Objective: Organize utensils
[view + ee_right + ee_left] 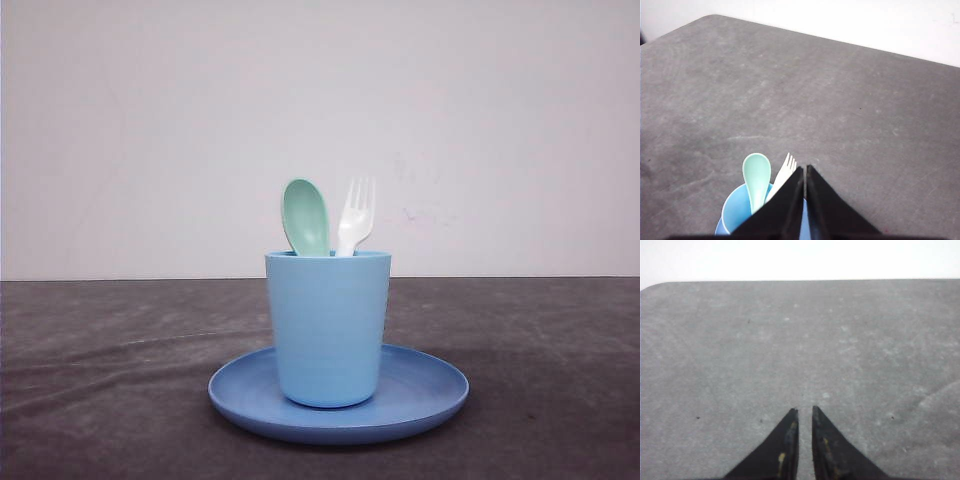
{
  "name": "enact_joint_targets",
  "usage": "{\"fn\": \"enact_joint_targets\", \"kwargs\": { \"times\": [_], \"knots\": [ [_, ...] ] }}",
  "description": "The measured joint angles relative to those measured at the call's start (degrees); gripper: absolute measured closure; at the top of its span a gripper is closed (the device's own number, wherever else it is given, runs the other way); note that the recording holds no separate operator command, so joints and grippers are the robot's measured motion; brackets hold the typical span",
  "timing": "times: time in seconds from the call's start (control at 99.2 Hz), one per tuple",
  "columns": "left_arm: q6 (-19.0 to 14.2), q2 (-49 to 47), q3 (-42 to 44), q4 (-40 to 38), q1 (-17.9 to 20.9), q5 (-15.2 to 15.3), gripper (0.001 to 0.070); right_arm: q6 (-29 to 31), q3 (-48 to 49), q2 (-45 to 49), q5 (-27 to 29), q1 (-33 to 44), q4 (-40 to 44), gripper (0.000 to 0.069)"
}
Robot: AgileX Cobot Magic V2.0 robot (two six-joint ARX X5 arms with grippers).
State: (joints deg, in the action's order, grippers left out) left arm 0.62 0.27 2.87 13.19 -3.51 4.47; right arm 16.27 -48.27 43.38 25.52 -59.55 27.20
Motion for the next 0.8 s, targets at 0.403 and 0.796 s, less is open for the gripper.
{"fn": "enact_joint_targets", "kwargs": {
  "times": [0.403, 0.796],
  "knots": [
    [-0.17, -0.04, -0.02, -0.09, 0.0, -0.22, 0.0687, 0.0, 0.0, 0.0, 0.0, 0.0, -0.48, 0.0684],
    [-0.17, -0.04, -0.04, -0.11, 0.0, -0.24, 0.0687, 0.0, 0.0, 0.0, 0.0, 0.0, -0.48, 0.0684]
  ]
}}
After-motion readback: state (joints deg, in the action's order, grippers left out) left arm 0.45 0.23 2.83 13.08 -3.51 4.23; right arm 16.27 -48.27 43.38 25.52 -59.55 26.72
